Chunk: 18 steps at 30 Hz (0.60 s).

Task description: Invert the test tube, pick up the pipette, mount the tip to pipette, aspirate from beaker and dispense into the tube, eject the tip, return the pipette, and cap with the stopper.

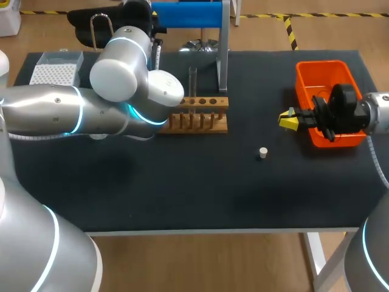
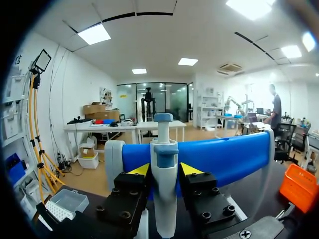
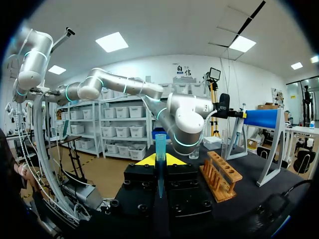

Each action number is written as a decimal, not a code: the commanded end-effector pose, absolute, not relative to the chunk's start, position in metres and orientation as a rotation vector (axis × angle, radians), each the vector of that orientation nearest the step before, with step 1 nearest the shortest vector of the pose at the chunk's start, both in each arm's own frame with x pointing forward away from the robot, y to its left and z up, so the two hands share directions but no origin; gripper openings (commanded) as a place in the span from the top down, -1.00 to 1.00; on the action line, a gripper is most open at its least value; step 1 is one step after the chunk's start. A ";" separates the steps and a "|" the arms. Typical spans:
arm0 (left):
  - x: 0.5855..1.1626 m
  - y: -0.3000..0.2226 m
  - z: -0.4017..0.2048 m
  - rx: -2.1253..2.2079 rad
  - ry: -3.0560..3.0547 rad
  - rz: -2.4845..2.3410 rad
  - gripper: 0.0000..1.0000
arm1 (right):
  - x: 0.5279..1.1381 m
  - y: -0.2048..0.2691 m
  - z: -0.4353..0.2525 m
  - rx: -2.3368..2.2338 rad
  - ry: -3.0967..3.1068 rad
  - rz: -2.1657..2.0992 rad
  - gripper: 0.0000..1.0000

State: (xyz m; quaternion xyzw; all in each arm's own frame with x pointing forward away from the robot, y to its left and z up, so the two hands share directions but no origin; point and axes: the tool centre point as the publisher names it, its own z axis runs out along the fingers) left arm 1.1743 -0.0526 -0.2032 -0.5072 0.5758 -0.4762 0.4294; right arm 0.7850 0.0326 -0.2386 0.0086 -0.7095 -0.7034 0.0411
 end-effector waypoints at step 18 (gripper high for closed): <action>1.174 -0.054 -0.182 -1.227 1.415 -1.191 1.00 | 0.784 0.033 -0.238 0.025 -2.177 -2.152 1.00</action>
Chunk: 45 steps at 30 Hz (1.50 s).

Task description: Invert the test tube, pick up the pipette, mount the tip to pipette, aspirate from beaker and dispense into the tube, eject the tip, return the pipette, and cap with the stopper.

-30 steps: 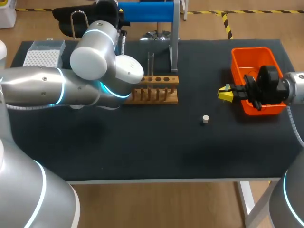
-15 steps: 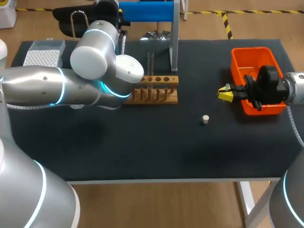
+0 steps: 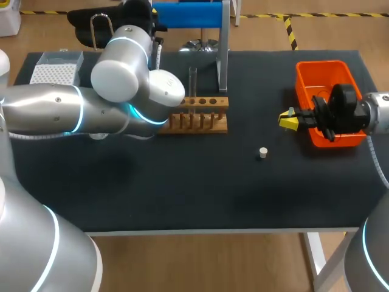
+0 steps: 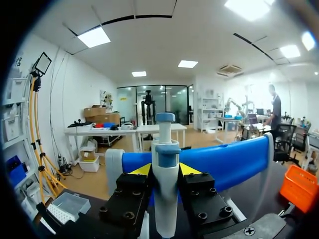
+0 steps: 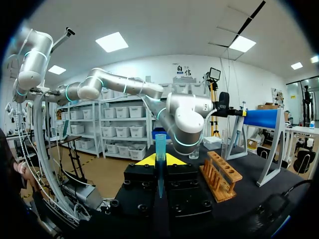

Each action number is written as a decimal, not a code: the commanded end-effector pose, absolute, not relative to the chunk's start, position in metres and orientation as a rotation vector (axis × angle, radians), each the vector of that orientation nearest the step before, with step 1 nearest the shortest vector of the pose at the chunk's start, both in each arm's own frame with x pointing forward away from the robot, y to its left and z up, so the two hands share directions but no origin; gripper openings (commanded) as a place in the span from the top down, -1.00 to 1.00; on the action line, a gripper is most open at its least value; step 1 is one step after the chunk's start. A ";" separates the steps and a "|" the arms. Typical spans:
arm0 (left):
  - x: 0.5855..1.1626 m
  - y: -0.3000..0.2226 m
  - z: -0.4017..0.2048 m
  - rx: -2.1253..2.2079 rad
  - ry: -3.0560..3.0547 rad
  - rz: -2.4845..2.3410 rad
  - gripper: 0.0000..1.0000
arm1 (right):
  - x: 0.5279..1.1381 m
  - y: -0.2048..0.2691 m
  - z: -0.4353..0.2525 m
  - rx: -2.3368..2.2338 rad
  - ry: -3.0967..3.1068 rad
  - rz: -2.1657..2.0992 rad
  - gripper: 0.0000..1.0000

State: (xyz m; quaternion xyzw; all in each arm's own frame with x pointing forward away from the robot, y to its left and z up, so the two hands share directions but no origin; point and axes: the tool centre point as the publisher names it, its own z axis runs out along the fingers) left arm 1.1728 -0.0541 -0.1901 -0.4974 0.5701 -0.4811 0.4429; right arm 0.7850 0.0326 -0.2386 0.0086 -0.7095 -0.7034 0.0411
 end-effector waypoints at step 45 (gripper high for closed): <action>1.097 -0.080 -0.093 -0.810 1.849 -1.683 1.00 | 0.784 0.033 -0.238 0.025 -2.177 -2.152 1.00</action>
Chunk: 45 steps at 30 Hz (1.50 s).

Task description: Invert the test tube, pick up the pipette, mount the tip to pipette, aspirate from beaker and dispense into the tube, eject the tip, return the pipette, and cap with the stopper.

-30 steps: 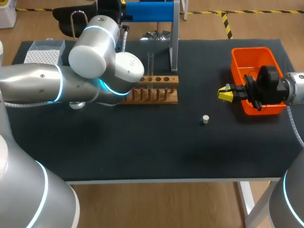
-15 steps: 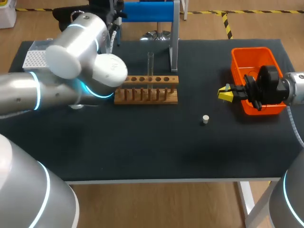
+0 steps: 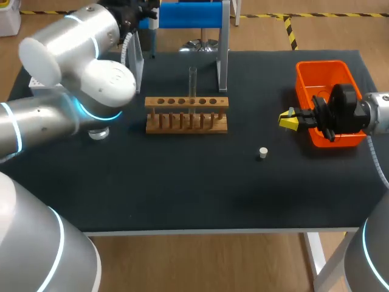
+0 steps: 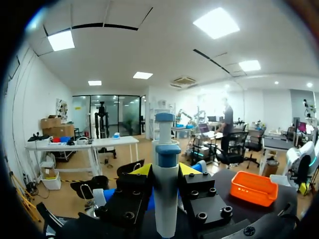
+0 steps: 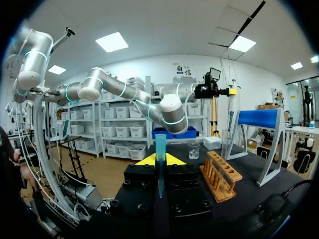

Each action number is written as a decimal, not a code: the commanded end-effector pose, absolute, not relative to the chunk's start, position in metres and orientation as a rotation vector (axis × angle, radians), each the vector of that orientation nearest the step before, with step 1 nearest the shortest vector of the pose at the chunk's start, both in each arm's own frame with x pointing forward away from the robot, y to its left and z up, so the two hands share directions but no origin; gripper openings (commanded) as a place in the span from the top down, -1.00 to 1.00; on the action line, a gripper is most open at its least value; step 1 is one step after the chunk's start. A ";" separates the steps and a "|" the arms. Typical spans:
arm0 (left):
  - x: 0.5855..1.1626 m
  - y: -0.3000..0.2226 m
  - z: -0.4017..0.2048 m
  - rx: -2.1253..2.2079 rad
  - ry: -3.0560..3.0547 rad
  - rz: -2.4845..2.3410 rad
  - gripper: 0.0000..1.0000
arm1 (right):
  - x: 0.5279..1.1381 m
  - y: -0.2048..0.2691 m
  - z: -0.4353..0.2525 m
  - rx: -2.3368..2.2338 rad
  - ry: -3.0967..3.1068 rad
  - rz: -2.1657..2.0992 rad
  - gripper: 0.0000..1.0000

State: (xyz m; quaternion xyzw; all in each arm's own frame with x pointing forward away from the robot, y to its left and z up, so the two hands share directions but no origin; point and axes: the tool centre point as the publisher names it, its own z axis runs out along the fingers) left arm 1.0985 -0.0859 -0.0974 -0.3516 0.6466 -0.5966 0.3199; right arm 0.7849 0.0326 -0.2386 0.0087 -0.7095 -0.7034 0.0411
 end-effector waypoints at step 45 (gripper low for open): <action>0.968 -0.130 -0.018 -0.284 2.073 -2.099 1.00 | 0.784 0.033 -0.238 0.025 -2.177 -2.152 1.00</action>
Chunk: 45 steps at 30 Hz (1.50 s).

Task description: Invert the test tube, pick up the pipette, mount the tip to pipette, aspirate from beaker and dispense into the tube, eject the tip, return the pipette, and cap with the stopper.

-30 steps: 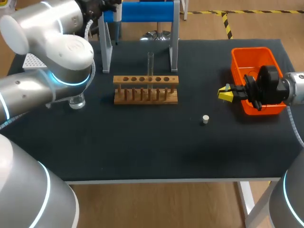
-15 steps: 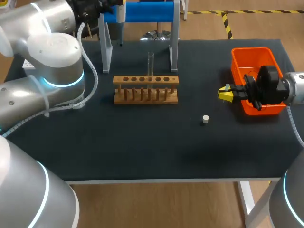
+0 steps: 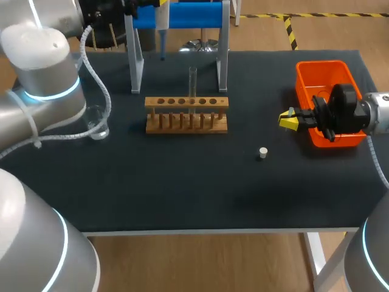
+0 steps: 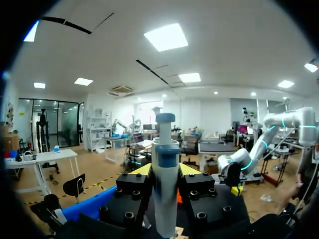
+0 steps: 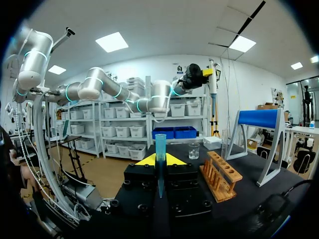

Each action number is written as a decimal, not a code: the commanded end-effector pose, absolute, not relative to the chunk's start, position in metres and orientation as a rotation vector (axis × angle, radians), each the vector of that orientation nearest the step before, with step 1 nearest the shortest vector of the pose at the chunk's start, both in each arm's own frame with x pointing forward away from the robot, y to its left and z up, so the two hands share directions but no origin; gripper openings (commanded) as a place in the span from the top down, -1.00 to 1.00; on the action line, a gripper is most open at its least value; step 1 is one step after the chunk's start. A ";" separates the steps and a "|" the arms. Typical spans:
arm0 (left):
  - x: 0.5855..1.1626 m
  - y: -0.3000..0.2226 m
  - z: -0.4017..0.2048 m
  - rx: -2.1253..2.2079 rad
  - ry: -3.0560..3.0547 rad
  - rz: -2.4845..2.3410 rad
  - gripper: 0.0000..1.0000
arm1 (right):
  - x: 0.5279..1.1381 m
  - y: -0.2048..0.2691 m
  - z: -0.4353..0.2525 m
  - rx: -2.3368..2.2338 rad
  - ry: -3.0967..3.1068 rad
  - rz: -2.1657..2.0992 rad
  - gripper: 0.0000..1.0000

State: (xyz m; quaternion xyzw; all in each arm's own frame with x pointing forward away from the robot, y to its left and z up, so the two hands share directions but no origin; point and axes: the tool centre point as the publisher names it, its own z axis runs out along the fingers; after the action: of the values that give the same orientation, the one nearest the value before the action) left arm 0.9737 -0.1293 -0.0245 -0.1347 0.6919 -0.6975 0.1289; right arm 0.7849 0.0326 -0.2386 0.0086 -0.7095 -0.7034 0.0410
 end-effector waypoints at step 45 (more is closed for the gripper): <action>0.873 -0.195 0.008 -0.250 2.032 -2.228 1.00 | 0.784 0.033 -0.238 0.025 -2.177 -2.152 1.00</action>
State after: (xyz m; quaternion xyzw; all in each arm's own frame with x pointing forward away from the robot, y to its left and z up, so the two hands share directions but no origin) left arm 0.8735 -0.1958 0.0078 -0.0834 0.6711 -0.7344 0.0575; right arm 0.7849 0.0326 -0.2385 0.0086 -0.7095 -0.7034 0.0410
